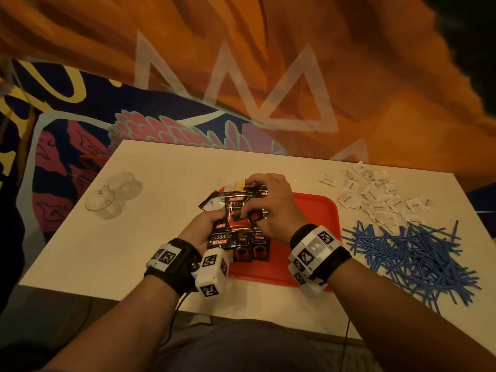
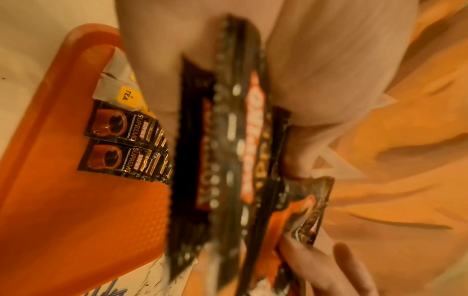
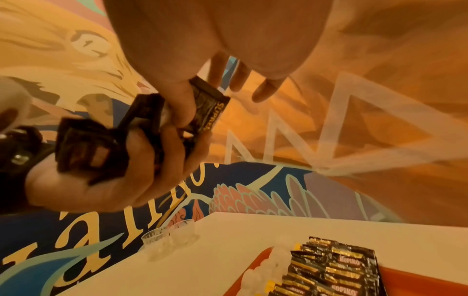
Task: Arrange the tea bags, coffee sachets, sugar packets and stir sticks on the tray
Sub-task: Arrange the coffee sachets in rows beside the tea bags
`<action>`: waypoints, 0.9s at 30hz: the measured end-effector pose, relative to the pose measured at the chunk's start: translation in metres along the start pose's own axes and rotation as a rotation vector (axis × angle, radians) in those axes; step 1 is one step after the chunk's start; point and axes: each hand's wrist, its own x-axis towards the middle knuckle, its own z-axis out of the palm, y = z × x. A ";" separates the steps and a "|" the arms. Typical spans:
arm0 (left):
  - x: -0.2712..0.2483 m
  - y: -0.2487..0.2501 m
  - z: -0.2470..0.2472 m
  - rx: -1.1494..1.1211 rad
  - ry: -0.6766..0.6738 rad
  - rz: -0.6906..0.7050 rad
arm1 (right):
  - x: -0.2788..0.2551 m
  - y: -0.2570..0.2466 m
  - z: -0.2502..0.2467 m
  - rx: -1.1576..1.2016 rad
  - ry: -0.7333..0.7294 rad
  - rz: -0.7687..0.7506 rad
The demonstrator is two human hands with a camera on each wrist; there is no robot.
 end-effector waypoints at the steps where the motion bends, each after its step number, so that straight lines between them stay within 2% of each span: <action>1: -0.001 0.001 0.000 0.000 -0.022 0.016 | 0.000 -0.001 0.002 -0.004 0.010 0.036; 5: -0.001 0.007 -0.004 -0.028 -0.052 0.081 | 0.002 -0.001 0.012 0.077 0.090 0.093; 9: 0.002 0.009 -0.016 0.045 -0.005 0.129 | 0.002 -0.008 0.020 0.199 0.024 0.158; 12: 0.005 0.013 -0.020 0.060 0.040 0.148 | 0.005 -0.020 0.017 0.389 0.003 0.243; 13: 0.005 0.015 -0.021 0.069 0.050 0.157 | 0.007 -0.024 0.014 0.518 0.047 0.307; 15: 0.005 0.018 -0.023 0.094 0.051 0.177 | 0.014 -0.026 0.018 0.824 0.152 0.545; 16: 0.005 0.019 -0.023 0.104 0.038 0.189 | 0.018 -0.027 0.022 0.894 0.155 0.673; 17: 0.006 0.020 -0.023 0.112 0.019 0.200 | 0.021 -0.026 0.027 0.888 0.118 0.756; 19: 0.007 0.021 -0.023 0.105 -0.020 0.213 | 0.027 -0.026 0.039 0.903 0.051 0.788; 21: 0.007 0.024 -0.024 0.074 -0.036 0.205 | 0.033 -0.031 0.042 0.962 0.065 0.804; 24: 0.007 0.031 -0.029 -0.026 -0.094 0.114 | 0.036 -0.032 0.045 0.960 0.104 0.847; 27: 0.010 0.037 -0.036 -0.049 -0.060 0.111 | 0.038 -0.034 0.051 0.971 0.158 0.919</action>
